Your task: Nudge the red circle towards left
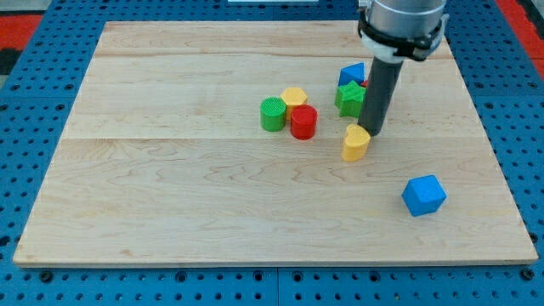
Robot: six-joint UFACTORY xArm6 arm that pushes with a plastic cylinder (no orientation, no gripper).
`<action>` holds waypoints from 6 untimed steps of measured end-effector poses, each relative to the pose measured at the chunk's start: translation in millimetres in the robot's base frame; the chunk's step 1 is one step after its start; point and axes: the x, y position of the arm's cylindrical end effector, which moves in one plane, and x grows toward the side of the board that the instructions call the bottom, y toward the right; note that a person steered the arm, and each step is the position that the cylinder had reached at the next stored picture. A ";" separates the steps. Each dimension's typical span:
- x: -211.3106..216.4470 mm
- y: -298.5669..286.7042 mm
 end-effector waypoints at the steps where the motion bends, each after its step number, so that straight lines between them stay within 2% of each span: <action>1: 2.1 -10.2; 2: -22.6 1.1; 3: -26.0 -24.6; 4: -21.3 -65.8; 5: -2.0 -81.8; 6: 23.8 -45.3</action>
